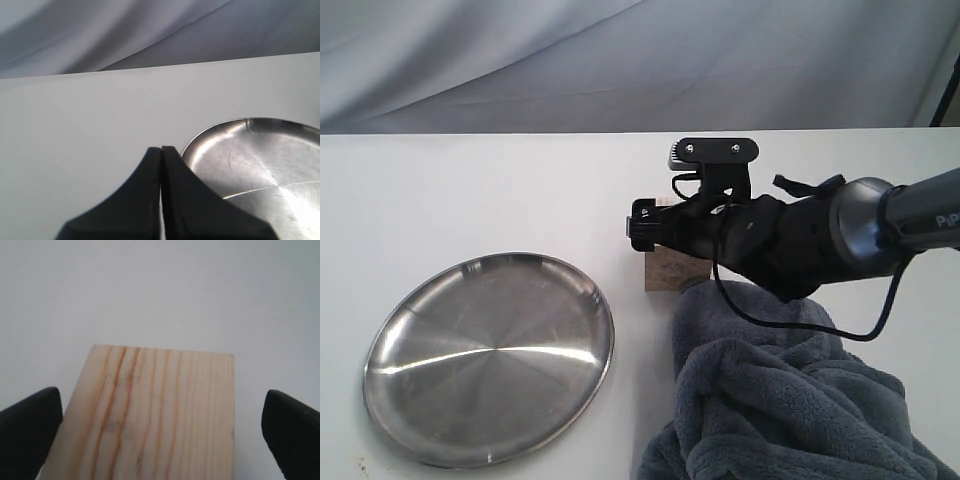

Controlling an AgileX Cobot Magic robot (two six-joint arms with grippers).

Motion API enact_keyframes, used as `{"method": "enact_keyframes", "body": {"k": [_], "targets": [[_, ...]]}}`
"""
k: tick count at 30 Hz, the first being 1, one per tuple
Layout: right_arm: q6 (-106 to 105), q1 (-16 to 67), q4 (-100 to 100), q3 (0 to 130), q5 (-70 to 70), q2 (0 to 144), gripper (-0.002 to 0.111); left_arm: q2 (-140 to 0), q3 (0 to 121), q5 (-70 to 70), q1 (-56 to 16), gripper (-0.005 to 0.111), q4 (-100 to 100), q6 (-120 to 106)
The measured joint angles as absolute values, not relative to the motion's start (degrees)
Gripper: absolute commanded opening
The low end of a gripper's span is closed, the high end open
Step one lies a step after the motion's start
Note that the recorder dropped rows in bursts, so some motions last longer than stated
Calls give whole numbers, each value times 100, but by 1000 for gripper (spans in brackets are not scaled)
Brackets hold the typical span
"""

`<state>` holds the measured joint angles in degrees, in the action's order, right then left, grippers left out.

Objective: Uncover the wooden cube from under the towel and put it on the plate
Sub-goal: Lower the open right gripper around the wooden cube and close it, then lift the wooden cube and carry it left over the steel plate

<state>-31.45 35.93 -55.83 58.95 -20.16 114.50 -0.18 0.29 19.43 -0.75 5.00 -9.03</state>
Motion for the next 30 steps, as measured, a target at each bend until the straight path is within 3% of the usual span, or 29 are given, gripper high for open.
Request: {"method": "enact_keyframes", "body": {"k": [21,26,30], "targets": [[-2016,3603,-3833,5895,-2144,11907,104,-18,29,1943,-75,1,500,-903],[-1995,3603,-3984,5895,-2259,11910,88,-18,29,1943,-75,1,500,-903],[-2224,3603,-4031,5895,-2259,11945,61,-18,29,1943,-75,1,500,-903]]}}
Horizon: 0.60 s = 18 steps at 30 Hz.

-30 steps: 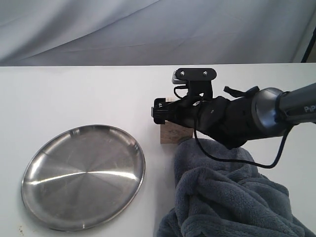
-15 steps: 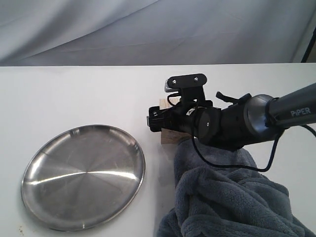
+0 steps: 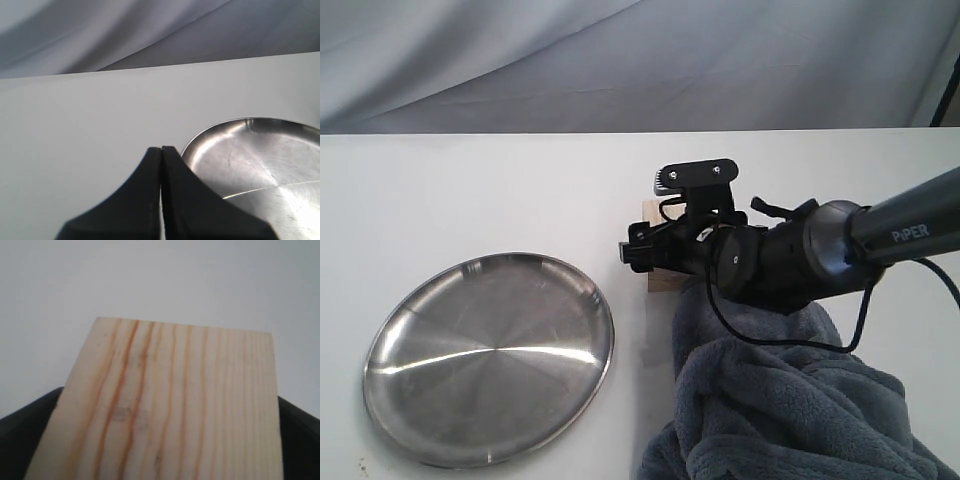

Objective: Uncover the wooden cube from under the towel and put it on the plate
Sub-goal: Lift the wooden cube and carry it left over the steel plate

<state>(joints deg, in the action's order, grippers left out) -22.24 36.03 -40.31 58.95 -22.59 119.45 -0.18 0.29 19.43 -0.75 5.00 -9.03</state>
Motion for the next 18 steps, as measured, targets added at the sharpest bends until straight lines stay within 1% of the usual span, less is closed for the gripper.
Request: {"method": "enact_keyframes", "body": {"k": [2,5,7,10,14,18], "targets": [[-2315,3603,-4031,5906,-2259,11968,44,-18,29,1943,-75,1,500,-903],[-2409,3603,-4021,5918,-2286,12004,14,-18,29,1943,-75,1,500,-903],[-2458,3603,-4021,5918,-2286,12011,0,-18,29,1943,-75,1,500,-903],[-2536,3603,-4021,5918,-2249,12000,0,-18,29,1943,-75,1,500,-903],[-3055,3603,-4021,5897,-1737,11754,0,-18,29,1943,-75,1,500,-903],[-3532,3603,-3885,5851,-895,10775,0,-18,29,1943,-75,1,500,-903]]}}
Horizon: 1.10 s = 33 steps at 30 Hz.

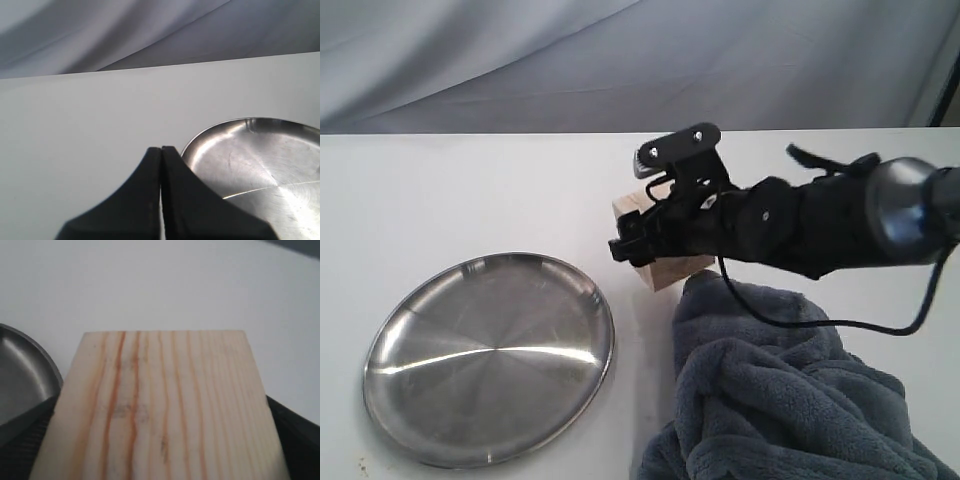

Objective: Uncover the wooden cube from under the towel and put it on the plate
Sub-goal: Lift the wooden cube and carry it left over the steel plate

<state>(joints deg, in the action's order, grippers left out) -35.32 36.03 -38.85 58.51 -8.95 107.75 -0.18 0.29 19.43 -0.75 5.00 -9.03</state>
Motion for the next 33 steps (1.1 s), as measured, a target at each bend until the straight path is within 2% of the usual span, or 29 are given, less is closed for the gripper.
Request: {"method": "enact_keyframes", "body": {"k": [6,13,16,26,33], "targets": [[-3806,3603,-3366,5847,241,9510,0,-18,29,1943,-75,1,500,-903],[-4317,3603,-3292,5847,1348,9124,0,-18,29,1943,-75,1,500,-903],[-4554,3861,-3278,5837,1563,9124,0,-18,29,1943,-75,1,500,-903],[-5020,5466,-3643,5837,351,9721,0,-18,29,1943,-75,1,500,-903],[-4045,5890,-3557,5974,-1178,10921,0,-18,29,1943,-75,1,500,-903]]}}
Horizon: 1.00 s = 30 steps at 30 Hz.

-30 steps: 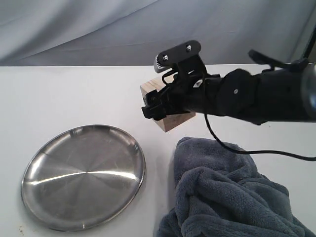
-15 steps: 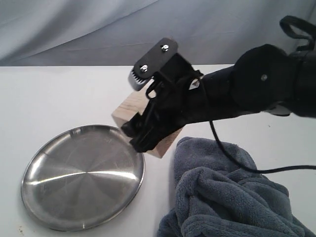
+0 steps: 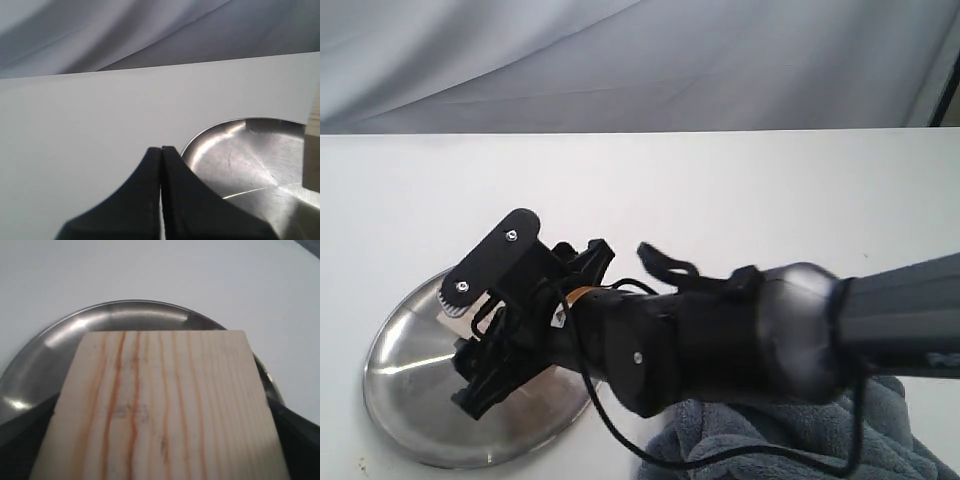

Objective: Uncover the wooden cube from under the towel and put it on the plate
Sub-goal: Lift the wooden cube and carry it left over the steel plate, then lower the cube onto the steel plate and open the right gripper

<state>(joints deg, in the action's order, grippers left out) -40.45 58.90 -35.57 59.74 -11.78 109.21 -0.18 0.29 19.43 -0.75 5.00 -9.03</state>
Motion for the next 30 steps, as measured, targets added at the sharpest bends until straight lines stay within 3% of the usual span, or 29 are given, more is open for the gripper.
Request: {"method": "enact_keyframes", "body": {"k": [11,30], "targets": [[-2275,5934,-2663,7588,-1326,12332,0,-18,29,1943,-75,1,500,-903],[-2806,5581,-3303,7676,-939,12521,0,-18,29,1943,-75,1,500,-903]]}}
